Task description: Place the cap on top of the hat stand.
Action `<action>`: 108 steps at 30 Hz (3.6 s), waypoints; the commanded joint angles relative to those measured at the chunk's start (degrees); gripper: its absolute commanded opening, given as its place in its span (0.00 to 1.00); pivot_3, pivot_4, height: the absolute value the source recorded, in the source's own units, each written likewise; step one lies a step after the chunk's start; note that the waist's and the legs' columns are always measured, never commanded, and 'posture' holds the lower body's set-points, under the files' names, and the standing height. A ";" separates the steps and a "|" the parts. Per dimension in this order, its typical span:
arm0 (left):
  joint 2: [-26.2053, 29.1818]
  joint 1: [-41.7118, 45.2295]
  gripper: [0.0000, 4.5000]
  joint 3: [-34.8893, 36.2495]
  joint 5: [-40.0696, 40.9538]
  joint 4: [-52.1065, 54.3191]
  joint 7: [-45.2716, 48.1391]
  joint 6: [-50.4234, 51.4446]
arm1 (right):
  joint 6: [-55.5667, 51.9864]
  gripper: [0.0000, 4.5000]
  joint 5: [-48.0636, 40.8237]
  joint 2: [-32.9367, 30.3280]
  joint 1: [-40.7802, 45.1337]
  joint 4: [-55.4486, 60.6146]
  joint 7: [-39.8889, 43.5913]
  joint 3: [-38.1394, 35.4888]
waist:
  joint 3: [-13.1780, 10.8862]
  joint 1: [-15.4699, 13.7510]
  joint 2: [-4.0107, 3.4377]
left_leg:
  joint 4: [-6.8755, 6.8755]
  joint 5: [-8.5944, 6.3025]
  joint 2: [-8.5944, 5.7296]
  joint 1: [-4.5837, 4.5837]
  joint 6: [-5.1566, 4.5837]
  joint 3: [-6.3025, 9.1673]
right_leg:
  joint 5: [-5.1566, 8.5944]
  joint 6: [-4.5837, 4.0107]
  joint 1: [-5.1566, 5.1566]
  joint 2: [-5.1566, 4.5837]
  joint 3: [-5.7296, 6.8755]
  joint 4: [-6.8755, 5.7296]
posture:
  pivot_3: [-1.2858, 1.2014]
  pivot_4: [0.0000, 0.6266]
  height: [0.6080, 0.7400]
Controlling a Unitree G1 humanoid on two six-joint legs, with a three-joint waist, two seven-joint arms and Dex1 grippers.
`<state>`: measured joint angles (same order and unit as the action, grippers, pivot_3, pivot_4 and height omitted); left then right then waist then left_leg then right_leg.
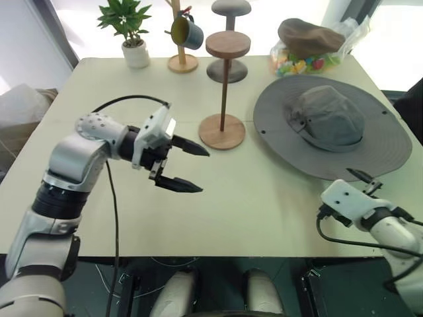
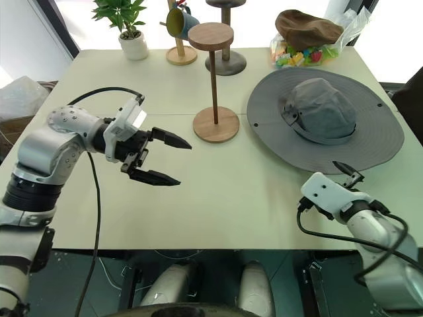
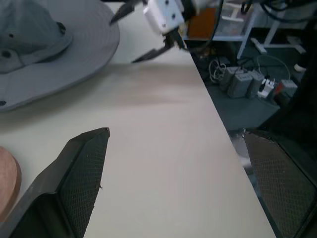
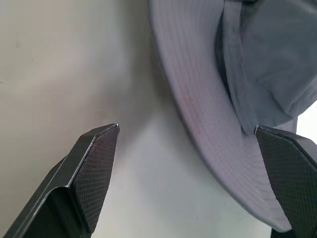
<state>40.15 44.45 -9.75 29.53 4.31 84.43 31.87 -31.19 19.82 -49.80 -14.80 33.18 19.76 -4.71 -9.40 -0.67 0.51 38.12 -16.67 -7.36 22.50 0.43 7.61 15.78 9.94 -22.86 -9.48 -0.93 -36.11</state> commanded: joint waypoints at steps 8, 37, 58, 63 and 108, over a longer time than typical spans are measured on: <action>-1.65 2.78 0.99 1.72 1.16 -0.49 -1.68 -0.10 | 12.19 1.00 7.73 4.82 17.51 -26.93 -8.92 7.15 | 0.03 0.67 0.06 | -0.01 0.03 0.04 -0.08 0.04 0.00 | -0.02 -0.02 0.06 0.05 0.00 0.00 | 0.52 0.24 1.00; 0.52 3.18 1.00 18.00 11.40 -2.28 -13.72 8.96 | -15.06 0.01 -31.66 8.95 46.88 -9.15 9.74 -15.63 | -0.09 1.76 -0.16 | -0.10 0.03 0.08 0.09 0.05 0.03 | -0.03 -0.04 -0.24 0.08 -0.03 -0.08 | 0.52 0.24 1.00; 15.58 -2.73 1.00 37.35 16.89 -5.58 -23.29 10.95 | 31.84 0.01 -14.29 5.80 76.39 -30.68 23.31 16.17 | -0.07 3.35 -0.10 | 0.01 0.07 0.08 0.88 0.11 0.00 | -0.04 -0.04 -1.37 0.06 0.04 -0.27 | 0.52 0.24 1.00; 16.64 -3.94 1.00 38.21 17.52 -5.31 -23.90 10.85 | 47.77 0.01 -5.29 2.59 70.03 -32.54 20.09 17.34 | -0.07 3.22 -0.10 | 0.08 0.09 0.06 0.88 0.16 -0.02 | -0.05 -0.04 -1.38 0.05 0.05 -0.29 | 0.52 0.24 1.00; 17.04 0.23 1.00 30.52 11.91 -11.97 -18.41 6.24 | 49.82 0.07 4.62 21.23 47.57 -37.37 -1.05 16.54 | -0.03 4.69 -0.05 | 0.08 0.19 0.12 0.85 0.31 -0.10 | -0.07 -0.10 -1.49 0.09 0.05 -1.03 | 0.52 0.24 1.00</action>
<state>56.02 44.49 18.90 41.19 -9.40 66.10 38.99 19.38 25.75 -28.58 31.86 -6.58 17.93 12.79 -9.43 4.02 0.46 38.19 -16.48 -7.24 23.36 0.74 7.51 15.71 9.84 -24.35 -9.38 -0.88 -37.15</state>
